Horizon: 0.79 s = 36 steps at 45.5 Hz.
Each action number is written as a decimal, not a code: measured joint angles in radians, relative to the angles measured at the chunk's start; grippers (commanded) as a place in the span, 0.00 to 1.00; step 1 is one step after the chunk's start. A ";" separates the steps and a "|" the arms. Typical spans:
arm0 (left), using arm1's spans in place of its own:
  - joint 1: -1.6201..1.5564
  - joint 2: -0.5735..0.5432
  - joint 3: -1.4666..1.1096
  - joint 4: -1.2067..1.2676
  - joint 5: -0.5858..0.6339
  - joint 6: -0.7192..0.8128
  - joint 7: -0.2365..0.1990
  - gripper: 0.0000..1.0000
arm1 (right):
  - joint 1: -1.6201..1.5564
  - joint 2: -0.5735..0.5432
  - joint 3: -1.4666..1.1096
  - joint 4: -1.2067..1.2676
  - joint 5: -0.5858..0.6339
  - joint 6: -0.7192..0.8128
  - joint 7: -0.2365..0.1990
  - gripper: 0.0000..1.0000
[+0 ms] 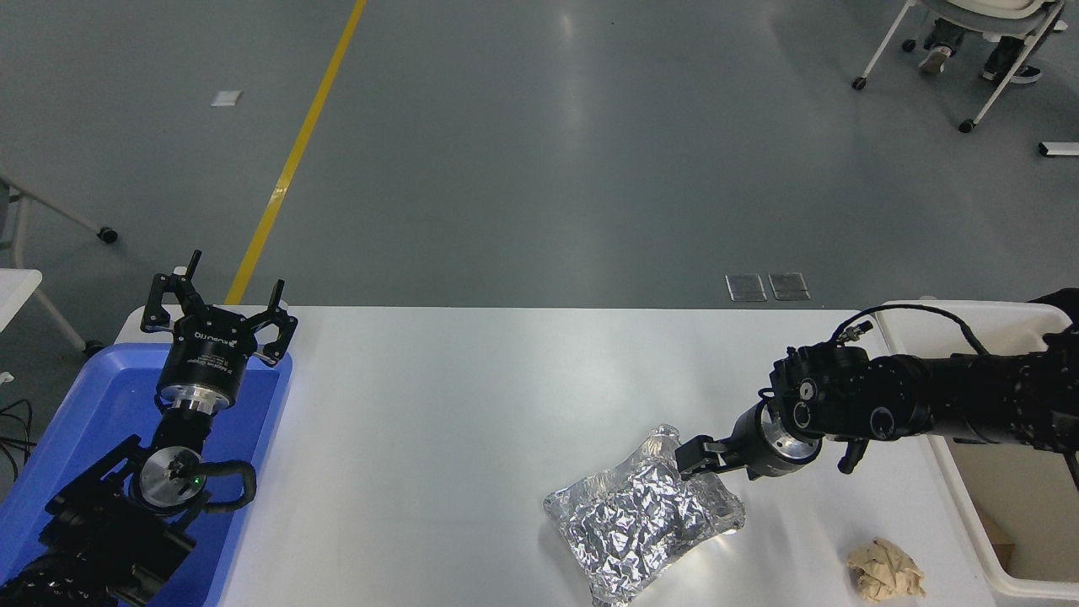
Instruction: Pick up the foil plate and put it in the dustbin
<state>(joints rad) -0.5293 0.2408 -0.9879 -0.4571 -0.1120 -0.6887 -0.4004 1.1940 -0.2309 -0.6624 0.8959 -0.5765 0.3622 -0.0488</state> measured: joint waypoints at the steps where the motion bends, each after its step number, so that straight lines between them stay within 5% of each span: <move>1: 0.000 0.000 0.000 0.000 0.000 0.000 0.000 1.00 | -0.005 0.002 0.001 -0.004 0.000 -0.004 0.001 0.38; 9: 0.000 0.000 0.000 0.000 0.000 0.000 0.000 1.00 | -0.044 0.017 0.006 -0.034 -0.004 -0.037 0.016 0.00; 36: 0.000 0.000 0.001 0.000 0.000 0.000 0.000 1.00 | 0.015 0.004 -0.032 -0.005 0.003 -0.060 0.041 0.00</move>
<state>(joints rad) -0.5292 0.2408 -0.9874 -0.4572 -0.1121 -0.6888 -0.4004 1.2089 -0.2274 -0.6948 0.8906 -0.5733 0.3027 -0.0075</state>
